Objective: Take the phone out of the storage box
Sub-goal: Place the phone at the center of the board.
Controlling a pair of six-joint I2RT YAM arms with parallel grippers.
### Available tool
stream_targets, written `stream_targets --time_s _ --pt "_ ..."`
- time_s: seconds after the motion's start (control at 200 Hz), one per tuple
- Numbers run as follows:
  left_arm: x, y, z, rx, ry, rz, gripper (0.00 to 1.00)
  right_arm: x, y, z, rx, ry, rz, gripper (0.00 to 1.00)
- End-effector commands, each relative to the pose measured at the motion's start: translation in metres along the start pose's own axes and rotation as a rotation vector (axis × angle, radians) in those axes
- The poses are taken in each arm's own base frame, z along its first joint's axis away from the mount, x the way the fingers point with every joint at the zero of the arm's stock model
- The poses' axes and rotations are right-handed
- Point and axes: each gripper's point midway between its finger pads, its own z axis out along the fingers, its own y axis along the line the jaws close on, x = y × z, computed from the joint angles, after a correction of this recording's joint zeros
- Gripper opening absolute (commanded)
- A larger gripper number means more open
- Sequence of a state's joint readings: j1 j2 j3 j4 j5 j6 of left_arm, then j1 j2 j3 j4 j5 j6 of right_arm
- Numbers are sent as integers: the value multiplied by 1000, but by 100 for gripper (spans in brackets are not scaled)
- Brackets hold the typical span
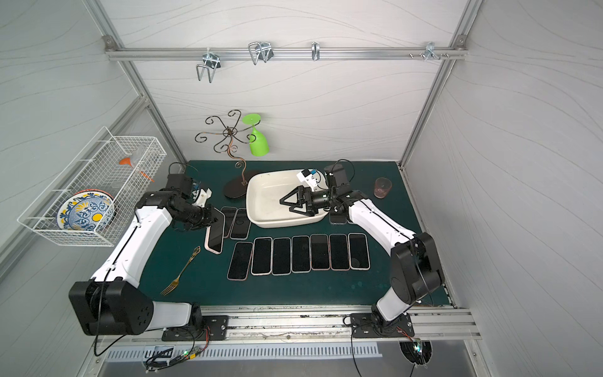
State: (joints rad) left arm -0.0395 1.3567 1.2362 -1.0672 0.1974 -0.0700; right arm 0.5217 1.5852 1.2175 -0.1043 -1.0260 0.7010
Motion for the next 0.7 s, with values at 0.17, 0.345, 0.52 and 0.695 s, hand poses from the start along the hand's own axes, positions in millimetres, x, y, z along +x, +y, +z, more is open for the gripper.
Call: stream_targets --time_s 0.17,0.345,0.52,0.695 --pt "34 24 64 -155 161 54 0 15 12 16 -78 72 -36 99" --pt "34 33 82 -191 201 44 0 15 18 13 -81 72 -55 99" --pt "40 24 102 -118 205 4 0 17 14 13 -73 72 -50 99" --pt "51 12 115 -34 224 -61 0 18 7 15 -64 74 -35 99"
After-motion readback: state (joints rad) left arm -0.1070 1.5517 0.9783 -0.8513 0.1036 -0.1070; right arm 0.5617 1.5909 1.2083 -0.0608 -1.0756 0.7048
